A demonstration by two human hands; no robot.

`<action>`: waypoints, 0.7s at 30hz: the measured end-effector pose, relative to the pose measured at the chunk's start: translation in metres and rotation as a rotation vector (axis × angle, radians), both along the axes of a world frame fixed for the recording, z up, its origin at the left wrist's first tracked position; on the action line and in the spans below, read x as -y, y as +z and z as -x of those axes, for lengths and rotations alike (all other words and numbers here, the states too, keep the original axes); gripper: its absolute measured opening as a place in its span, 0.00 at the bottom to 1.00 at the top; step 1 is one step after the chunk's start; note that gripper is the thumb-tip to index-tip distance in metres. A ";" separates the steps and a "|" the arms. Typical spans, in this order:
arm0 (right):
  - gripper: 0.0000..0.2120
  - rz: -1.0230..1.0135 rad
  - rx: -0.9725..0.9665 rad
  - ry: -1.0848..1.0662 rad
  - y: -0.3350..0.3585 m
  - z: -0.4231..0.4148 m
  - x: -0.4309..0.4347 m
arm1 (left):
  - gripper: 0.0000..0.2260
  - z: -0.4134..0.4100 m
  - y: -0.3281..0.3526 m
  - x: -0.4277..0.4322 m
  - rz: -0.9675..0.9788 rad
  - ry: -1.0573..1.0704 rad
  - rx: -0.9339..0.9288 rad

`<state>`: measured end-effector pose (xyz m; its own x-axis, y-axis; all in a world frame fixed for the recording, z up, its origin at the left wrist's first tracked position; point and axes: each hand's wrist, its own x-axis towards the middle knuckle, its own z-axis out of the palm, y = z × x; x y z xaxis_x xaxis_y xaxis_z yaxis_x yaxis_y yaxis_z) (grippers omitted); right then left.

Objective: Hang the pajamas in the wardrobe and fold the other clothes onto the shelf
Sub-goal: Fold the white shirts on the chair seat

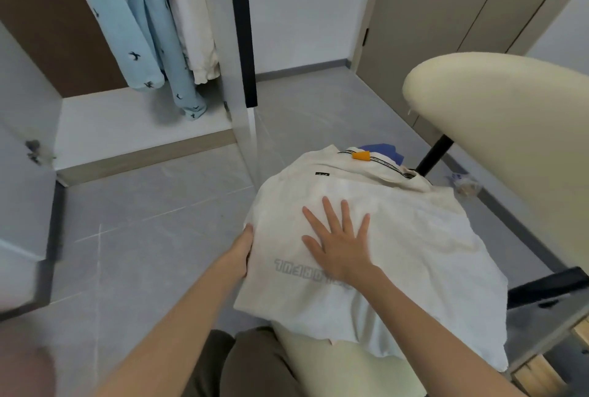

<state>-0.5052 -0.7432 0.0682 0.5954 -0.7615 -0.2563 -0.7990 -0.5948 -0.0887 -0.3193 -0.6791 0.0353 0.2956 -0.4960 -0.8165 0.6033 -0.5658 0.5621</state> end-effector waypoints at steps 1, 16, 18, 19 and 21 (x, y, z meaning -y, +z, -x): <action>0.26 0.010 -0.001 0.004 -0.003 0.001 0.000 | 0.26 -0.003 -0.003 0.003 -0.009 0.014 -0.051; 0.27 -0.081 -0.107 0.025 -0.012 -0.005 0.007 | 0.16 -0.033 -0.034 0.020 0.157 0.459 -0.581; 0.28 -0.106 -0.122 0.025 -0.010 -0.006 0.009 | 0.18 -0.036 -0.030 0.021 0.112 0.460 -0.575; 0.28 -0.116 -0.129 0.026 -0.009 -0.006 0.009 | 0.22 -0.035 -0.029 0.021 0.064 0.444 -0.536; 0.28 -0.127 -0.143 0.033 -0.008 -0.007 0.009 | 0.28 -0.032 -0.029 0.019 -0.024 0.380 -0.405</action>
<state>-0.4983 -0.7517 0.0603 0.5696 -0.6984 -0.4333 -0.7893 -0.6118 -0.0515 -0.2876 -0.6978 0.0065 0.1100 -0.3953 -0.9120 0.9328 -0.2757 0.2320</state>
